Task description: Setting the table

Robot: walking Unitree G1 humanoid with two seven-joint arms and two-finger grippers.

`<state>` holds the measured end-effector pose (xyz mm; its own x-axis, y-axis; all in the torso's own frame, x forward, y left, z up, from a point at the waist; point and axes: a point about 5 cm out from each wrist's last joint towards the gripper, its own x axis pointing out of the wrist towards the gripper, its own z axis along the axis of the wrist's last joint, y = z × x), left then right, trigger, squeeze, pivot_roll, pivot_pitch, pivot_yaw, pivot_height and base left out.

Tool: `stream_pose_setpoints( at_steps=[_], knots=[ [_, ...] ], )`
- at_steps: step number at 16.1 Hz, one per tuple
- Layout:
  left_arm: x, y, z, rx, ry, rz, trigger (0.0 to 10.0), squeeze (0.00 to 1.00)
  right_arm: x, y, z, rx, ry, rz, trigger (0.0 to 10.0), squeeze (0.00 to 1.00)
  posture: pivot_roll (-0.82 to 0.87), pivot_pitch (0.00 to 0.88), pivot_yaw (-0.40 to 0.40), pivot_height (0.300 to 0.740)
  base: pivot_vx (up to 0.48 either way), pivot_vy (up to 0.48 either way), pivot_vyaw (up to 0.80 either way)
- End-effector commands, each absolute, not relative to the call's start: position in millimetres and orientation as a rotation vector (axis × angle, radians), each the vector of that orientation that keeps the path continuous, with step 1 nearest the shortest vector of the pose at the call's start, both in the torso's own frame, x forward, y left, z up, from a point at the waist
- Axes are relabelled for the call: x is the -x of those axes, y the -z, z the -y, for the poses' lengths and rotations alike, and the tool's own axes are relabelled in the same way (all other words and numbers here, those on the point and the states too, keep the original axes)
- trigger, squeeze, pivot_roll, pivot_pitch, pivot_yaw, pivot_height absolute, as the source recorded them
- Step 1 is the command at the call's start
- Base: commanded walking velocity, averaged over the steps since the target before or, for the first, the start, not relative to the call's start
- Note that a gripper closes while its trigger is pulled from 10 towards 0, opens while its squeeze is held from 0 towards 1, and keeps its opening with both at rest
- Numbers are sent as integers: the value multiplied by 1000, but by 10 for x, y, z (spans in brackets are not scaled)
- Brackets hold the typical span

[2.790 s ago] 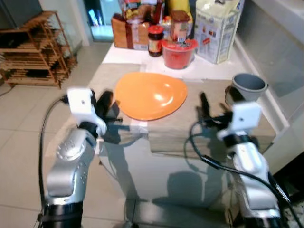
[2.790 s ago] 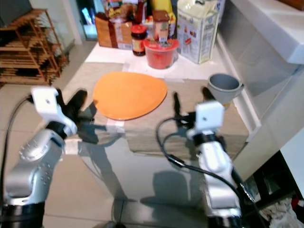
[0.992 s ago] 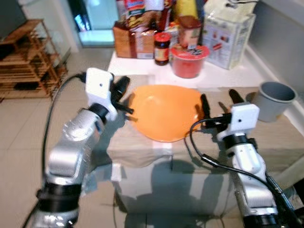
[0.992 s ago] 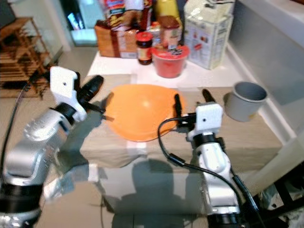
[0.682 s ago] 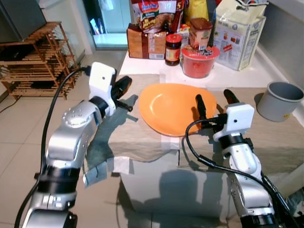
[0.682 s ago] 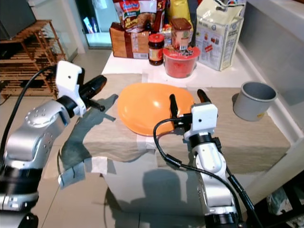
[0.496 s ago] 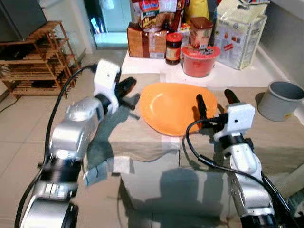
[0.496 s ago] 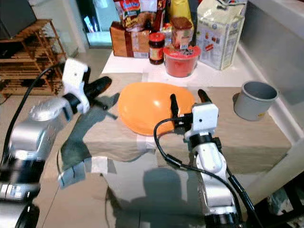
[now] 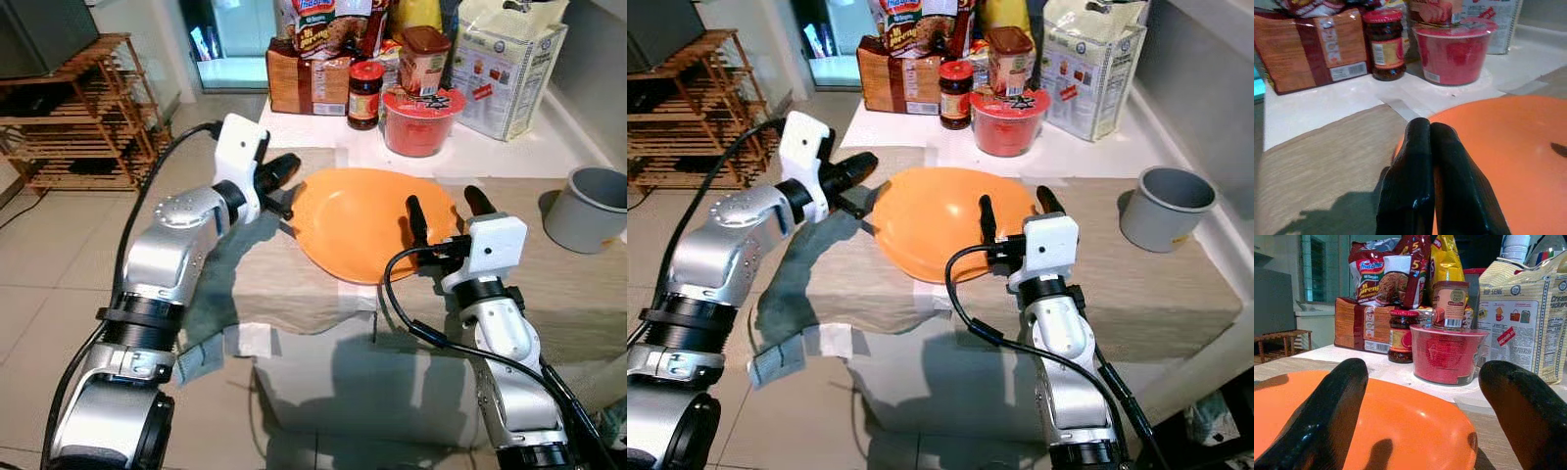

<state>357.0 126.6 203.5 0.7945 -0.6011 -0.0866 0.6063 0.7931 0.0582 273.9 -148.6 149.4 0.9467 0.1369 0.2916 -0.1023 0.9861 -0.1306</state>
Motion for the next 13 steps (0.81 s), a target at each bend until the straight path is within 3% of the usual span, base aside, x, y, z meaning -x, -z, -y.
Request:
stream_pose_setpoints(
  at_steps=[1,13],
  knots=[
    [-3546,-1954,-1217,-84,677,-98,10000,0,-2717,-1537,1490,119,-117,316,10000,0,-105,0,98,736,0,0,0],
    [-3477,-1738,-1173,-95,697,-158,10000,0,-2692,-1468,1518,115,-113,266,10000,0,-105,0,98,736,0,0,0]
  ],
)
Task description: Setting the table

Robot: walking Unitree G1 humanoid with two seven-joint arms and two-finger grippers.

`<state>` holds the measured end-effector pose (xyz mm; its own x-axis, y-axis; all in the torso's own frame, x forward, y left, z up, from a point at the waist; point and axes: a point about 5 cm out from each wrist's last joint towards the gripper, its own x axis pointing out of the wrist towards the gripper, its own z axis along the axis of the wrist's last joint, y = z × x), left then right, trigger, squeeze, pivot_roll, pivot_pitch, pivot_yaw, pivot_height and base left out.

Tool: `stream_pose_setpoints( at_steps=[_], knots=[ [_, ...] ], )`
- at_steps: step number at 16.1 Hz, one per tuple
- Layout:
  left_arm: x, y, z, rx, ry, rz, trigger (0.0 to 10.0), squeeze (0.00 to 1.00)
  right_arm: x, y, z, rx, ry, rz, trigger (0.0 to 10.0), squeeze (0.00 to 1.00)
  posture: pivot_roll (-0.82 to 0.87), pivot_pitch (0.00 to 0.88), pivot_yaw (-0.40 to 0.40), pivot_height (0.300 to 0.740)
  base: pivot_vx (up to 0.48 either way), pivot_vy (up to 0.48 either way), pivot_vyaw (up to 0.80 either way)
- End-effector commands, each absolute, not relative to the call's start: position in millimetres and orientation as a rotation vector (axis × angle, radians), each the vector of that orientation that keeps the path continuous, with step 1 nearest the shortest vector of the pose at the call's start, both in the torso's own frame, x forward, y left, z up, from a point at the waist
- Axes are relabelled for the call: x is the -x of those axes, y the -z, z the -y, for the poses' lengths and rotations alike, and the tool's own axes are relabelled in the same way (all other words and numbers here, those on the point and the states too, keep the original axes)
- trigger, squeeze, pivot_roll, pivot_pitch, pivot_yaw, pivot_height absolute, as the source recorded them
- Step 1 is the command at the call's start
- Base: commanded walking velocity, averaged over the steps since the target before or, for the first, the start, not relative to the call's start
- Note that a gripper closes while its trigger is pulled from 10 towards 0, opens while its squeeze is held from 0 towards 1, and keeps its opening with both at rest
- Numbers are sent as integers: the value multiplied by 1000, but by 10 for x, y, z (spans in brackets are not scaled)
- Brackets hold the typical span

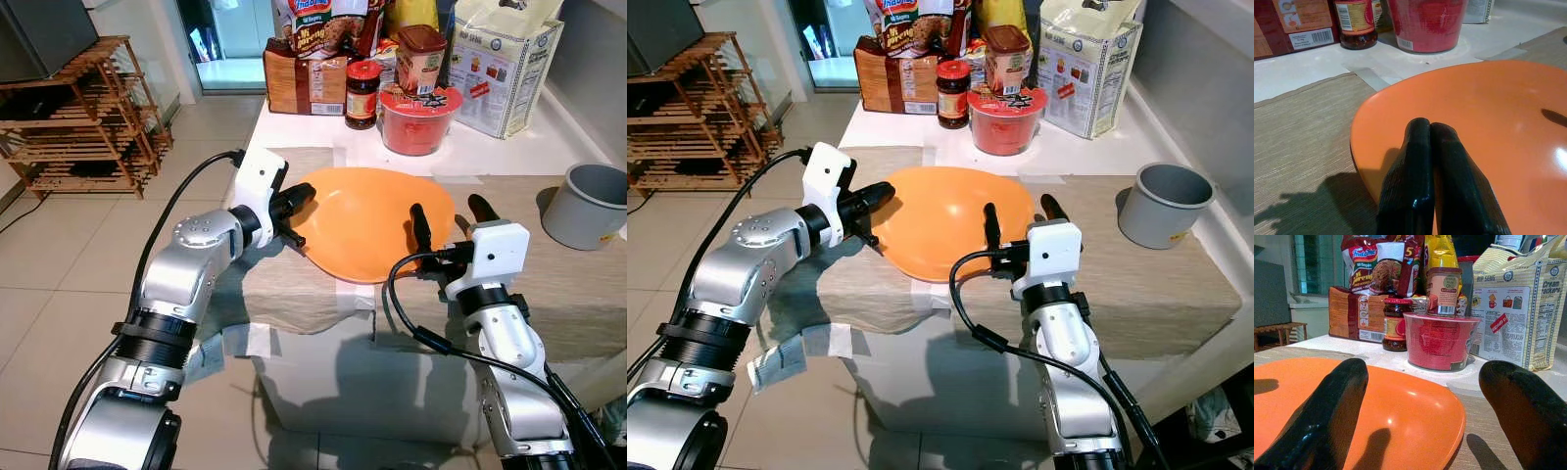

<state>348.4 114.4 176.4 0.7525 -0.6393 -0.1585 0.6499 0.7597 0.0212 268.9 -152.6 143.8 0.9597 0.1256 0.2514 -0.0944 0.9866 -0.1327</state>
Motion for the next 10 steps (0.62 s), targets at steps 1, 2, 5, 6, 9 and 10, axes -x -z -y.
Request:
stream_pose_setpoints(
  at_steps=[1,2,5,6,9,10],
  knots=[
    [-3473,-1721,-1172,-96,699,-166,10000,0,-2702,-1464,1524,102,-110,258,10000,0,-102,0,95,736,0,0,0],
    [-3466,-1705,-1174,-95,702,-175,10000,0,-2711,-1466,1526,89,-109,252,10000,0,-101,0,95,736,0,0,0],
    [-3459,-1617,-1219,-82,688,-210,10000,0,-2751,-1519,1527,72,-107,258,10000,0,-99,0,89,736,0,0,0],
    [-3455,-1565,-1235,-85,681,-228,10000,0,-2766,-1531,1545,57,-99,254,10000,0,-99,0,91,736,0,0,0],
    [-3432,-1500,-1245,-95,694,-260,10000,0,-2815,-1529,1636,-16,-56,222,10000,0,-98,0,90,736,0,0,0],
    [-3427,-1495,-1243,-92,699,-264,10000,0,-2821,-1529,1650,-19,-52,219,10000,0,-98,0,90,736,0,0,0]
  ],
)
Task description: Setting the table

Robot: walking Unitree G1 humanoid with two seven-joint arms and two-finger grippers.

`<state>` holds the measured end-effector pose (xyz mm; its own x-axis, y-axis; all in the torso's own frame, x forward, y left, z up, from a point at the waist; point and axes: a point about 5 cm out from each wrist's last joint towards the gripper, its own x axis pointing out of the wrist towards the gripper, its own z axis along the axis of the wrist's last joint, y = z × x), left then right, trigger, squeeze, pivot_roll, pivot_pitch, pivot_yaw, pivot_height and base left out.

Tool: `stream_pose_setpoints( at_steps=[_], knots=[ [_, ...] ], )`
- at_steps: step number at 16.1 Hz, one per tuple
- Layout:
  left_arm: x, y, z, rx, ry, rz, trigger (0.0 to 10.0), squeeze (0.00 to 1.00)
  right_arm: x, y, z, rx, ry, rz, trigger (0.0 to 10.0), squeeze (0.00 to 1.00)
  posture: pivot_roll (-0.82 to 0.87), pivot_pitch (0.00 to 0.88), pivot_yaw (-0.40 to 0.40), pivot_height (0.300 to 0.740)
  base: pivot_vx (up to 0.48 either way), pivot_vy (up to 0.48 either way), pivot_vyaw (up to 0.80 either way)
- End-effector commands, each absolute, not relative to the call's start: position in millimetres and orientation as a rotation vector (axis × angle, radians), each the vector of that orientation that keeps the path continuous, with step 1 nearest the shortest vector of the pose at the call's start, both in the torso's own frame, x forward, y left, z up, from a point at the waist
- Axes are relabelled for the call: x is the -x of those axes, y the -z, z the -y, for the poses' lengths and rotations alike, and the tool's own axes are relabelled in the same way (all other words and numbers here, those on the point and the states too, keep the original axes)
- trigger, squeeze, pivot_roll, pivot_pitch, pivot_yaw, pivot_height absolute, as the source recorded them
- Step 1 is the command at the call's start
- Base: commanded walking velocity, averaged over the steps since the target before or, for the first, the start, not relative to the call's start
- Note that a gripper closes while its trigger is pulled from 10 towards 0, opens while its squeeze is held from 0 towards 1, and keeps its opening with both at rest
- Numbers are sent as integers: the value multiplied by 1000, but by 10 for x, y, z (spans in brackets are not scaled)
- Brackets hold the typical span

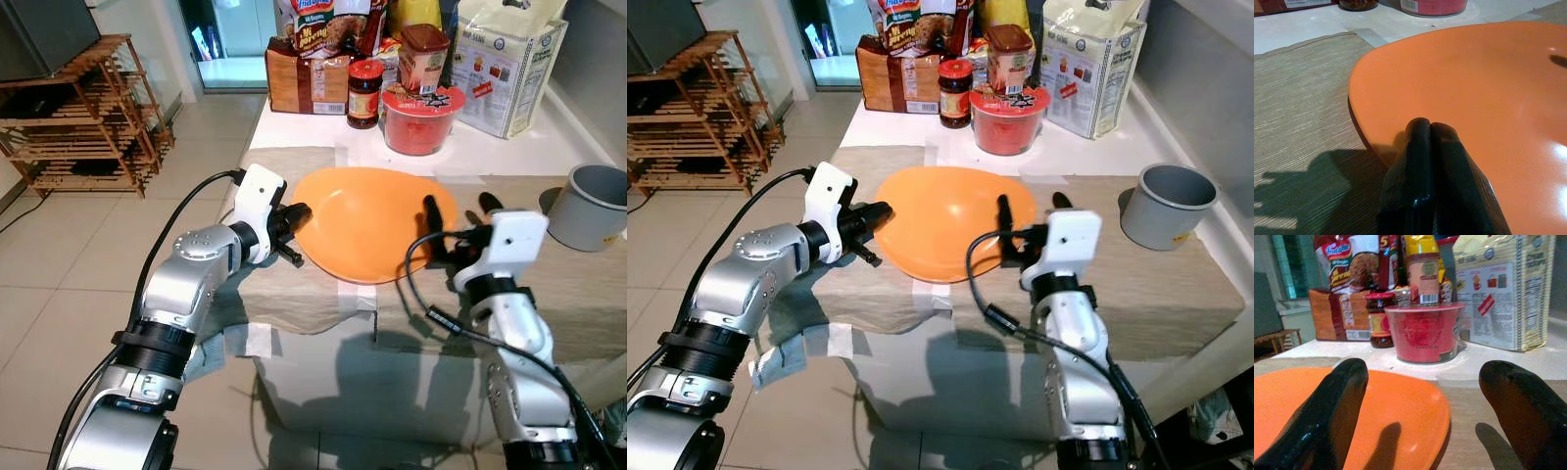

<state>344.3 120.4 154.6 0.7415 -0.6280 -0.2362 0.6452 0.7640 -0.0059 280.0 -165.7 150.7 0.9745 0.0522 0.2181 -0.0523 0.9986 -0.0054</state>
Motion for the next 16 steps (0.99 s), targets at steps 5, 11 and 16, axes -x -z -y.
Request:
stream_pose_setpoints(
  at_steps=[5,11,16],
  knots=[
    [-3347,-1331,-1245,-101,721,-314,10000,0,-2819,-1484,1658,-64,-52,176,10000,0,-97,0,91,736,0,0,0],
    [-3265,-1254,-1223,-119,823,-285,10000,0,-2857,-1433,1716,-227,-17,104,10000,0,-95,0,88,736,0,0,0],
    [-3181,-1302,-1137,-65,926,-218,10000,0,-2933,-1323,1676,-419,-49,4,10000,0,-93,0,88,736,0,0,0]
  ],
)
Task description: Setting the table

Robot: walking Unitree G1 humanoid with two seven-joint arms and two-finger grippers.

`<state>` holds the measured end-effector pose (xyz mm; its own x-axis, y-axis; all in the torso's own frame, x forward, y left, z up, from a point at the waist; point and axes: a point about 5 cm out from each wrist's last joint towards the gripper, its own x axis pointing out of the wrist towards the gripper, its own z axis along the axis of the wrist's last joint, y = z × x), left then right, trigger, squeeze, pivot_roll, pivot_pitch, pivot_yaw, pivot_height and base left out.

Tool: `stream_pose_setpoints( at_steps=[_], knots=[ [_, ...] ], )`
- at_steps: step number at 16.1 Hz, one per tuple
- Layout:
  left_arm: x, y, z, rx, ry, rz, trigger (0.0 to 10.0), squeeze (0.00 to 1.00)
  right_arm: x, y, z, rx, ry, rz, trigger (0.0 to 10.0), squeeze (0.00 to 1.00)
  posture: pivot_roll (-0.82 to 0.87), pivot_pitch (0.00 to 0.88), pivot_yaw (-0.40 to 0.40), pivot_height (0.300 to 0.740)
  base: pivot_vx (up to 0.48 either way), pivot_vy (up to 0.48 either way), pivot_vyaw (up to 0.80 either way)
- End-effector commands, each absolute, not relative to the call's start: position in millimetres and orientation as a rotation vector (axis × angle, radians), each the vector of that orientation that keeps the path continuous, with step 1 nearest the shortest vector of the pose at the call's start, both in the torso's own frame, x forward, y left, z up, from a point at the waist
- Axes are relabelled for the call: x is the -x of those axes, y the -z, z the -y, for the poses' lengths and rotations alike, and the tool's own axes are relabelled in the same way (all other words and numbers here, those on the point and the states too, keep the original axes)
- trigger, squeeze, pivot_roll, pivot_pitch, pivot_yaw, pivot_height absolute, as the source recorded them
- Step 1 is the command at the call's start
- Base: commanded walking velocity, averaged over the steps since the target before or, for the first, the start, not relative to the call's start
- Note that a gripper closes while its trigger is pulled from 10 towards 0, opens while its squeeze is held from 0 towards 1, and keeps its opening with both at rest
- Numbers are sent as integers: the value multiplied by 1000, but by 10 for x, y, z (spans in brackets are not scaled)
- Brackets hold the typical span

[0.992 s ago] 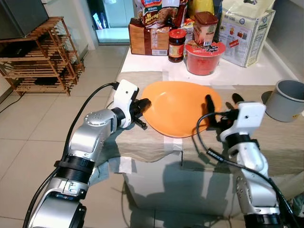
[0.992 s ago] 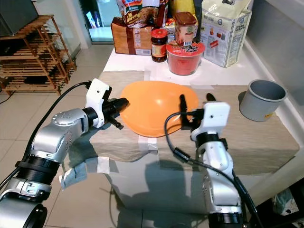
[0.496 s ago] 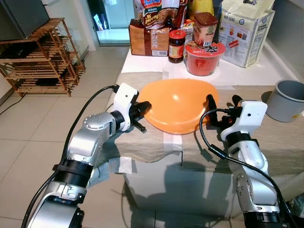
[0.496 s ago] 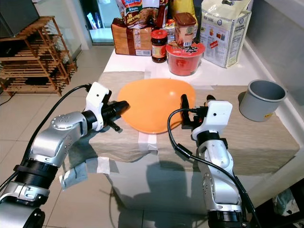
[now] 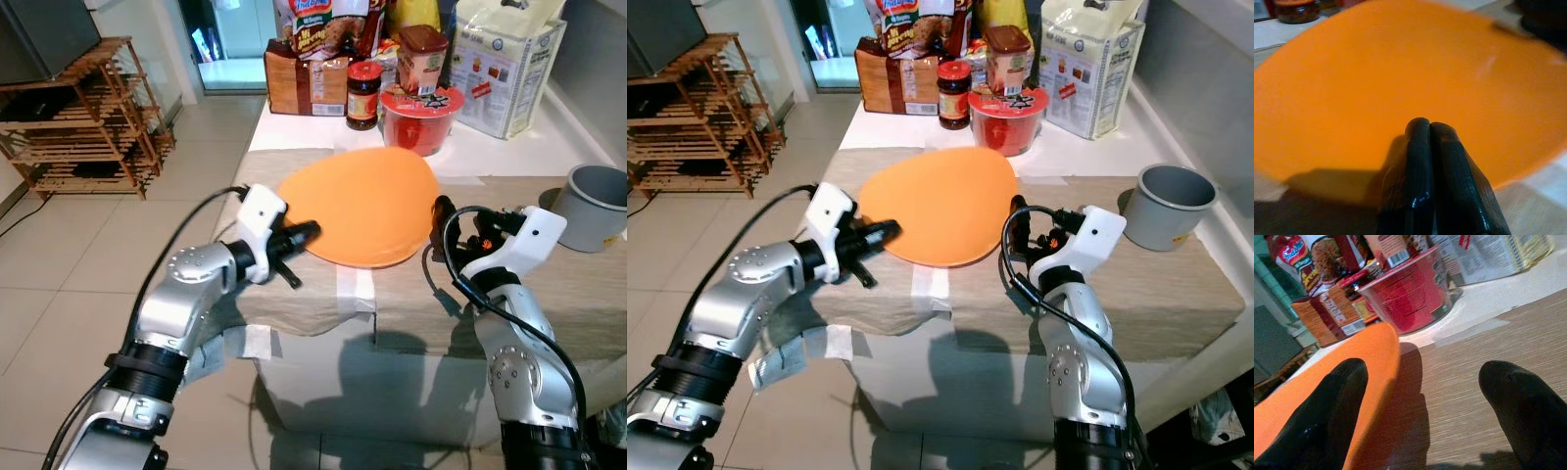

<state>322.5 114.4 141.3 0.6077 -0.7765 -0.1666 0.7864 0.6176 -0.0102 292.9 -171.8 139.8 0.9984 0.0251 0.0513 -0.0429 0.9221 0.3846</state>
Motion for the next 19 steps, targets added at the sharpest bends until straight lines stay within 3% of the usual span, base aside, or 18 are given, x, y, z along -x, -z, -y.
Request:
stream_pose_setpoints(
  at_steps=[1,8,14,16,19],
  knots=[
    [-3163,-1321,-1122,-33,934,-208,10000,0,-2941,-1339,1651,-420,-65,5,10000,0,-93,0,86,736,0,0,0],
    [-2893,-1182,-1079,3,1001,-228,10000,0,-3102,-1420,1443,-440,-198,-2,10000,0,-82,0,80,736,0,0,0],
    [-2928,-1855,-889,25,1019,4,10000,0,-3069,-1346,1421,-433,-215,-29,10000,0,-67,0,65,736,0,0,0],
    [-3063,-2042,-912,35,941,45,10000,0,-3052,-1405,1454,-350,-196,25,10000,0,-66,0,63,736,0,0,0],
    [-3403,-2013,-1210,39,677,19,10000,0,-2982,-1517,1533,-70,-146,159,10000,0,-75,0,60,736,0,0,0]
  ],
)
